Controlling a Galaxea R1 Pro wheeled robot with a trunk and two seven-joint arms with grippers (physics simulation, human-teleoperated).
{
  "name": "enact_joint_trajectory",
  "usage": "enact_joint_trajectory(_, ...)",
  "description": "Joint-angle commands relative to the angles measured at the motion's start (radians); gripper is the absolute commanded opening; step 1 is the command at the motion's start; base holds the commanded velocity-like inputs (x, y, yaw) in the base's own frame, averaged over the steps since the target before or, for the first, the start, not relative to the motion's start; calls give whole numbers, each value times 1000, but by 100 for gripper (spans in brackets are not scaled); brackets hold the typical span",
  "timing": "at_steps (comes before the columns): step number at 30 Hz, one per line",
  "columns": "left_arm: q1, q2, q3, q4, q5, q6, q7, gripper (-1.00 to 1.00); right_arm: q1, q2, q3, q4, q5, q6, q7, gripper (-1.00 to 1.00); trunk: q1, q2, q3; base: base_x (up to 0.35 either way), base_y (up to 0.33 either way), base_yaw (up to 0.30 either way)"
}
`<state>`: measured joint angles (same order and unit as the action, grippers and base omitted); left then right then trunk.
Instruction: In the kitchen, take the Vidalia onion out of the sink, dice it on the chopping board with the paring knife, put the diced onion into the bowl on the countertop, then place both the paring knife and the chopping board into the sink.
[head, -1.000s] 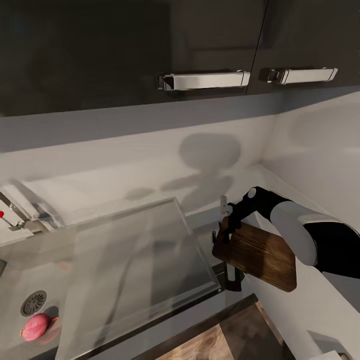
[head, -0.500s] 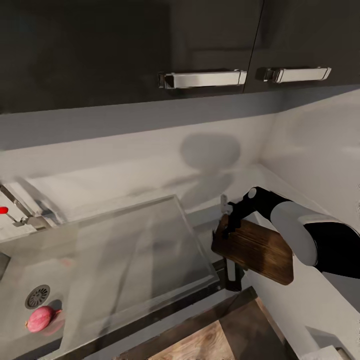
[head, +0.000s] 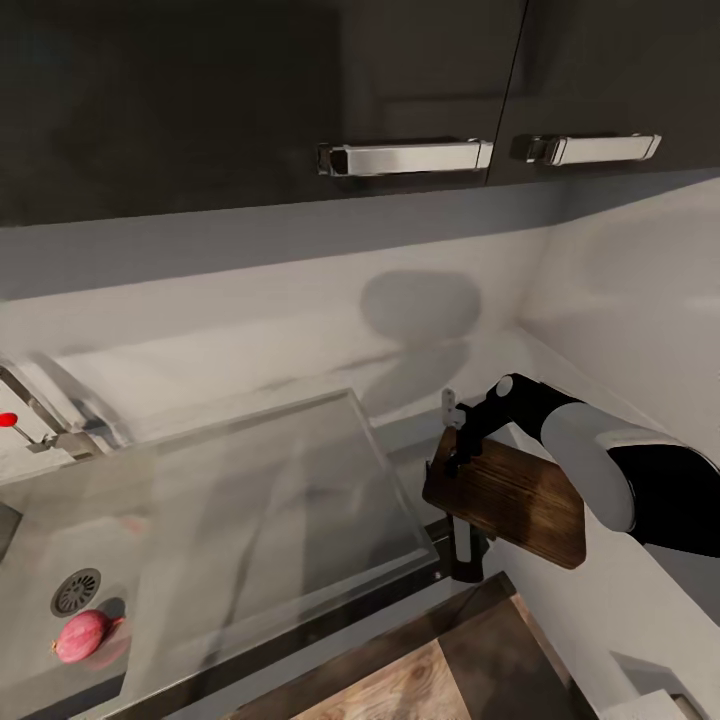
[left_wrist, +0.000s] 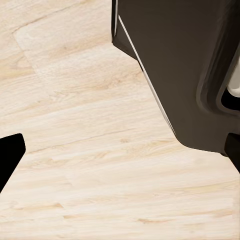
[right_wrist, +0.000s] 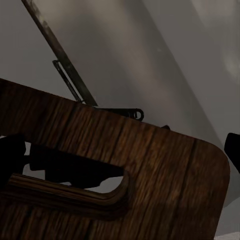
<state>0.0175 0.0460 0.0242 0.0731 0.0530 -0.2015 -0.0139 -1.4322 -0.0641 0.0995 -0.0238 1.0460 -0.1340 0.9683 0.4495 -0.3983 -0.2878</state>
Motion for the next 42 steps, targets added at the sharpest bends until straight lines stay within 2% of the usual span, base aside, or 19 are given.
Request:
enact_joint_trajectory(1, -1, 0, 2, 2, 5, -6, -1, 100, -1, 0, 8, -1, -1, -9, 1, 100, 1, -2, -1, 0, 0, 0)
enact_joint_trajectory(29, -1, 0, 2, 2, 5, -6, -1, 100, -1, 0, 8, -1, -1, -9, 1, 100, 1, -2, -2, -17, -14, 0)
enact_joint_trajectory(42, -1, 0, 2, 2, 5, -5, -1, 100, -1, -2, 8, -1, -1, -9, 1, 100, 1, -2, -16, 0, 0, 0)
